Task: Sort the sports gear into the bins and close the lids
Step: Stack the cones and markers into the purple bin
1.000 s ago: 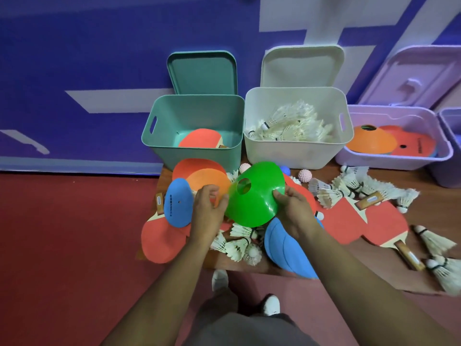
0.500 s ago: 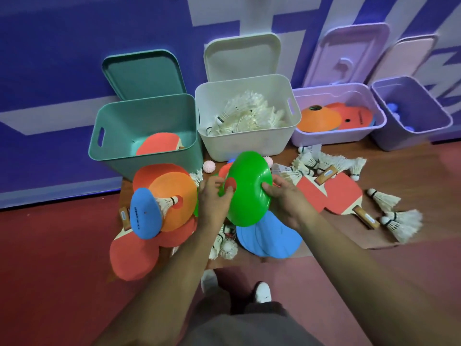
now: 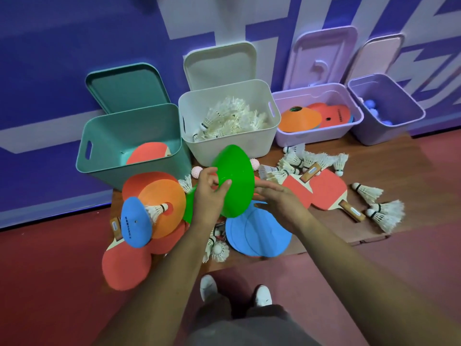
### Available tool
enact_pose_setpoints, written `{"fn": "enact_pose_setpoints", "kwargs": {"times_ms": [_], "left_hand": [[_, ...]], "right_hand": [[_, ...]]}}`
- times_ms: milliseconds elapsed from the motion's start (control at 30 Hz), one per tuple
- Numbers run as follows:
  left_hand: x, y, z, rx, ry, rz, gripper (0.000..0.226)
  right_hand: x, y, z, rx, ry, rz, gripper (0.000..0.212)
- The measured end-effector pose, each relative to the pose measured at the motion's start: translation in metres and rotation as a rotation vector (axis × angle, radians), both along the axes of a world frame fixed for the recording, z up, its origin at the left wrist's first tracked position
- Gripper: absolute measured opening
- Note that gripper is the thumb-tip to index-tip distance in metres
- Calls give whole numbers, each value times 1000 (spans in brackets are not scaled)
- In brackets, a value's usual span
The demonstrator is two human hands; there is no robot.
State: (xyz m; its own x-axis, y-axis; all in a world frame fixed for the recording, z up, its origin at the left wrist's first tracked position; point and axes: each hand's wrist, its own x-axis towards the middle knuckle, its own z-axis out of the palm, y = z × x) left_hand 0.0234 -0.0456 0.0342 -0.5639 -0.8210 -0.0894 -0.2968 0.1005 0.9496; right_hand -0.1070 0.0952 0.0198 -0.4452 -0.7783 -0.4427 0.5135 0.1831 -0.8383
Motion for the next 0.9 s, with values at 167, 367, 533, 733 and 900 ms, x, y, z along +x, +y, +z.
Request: {"fn": "enact_pose_setpoints", "kwargs": {"times_ms": [167,367,533,733,900], "left_hand": [[17,2,-3,-157,-99,-115,37],[35,8,-15,-173,-159,-64,35],[53,8,-23,-187,-176,-44,30],[68,3,-28,-176,-237,-33,31],[73,-6,-35,-171,-233,-66,31]], "right_hand": [[-8,38,-56,645,362,-54,51],[14,65,-113,796,226,-64,59],[35,59,-115,614,-120,-198,44],[45,45,-121,623,-236,-260,51],[56,44,-117,536,-204,-428,37]]}}
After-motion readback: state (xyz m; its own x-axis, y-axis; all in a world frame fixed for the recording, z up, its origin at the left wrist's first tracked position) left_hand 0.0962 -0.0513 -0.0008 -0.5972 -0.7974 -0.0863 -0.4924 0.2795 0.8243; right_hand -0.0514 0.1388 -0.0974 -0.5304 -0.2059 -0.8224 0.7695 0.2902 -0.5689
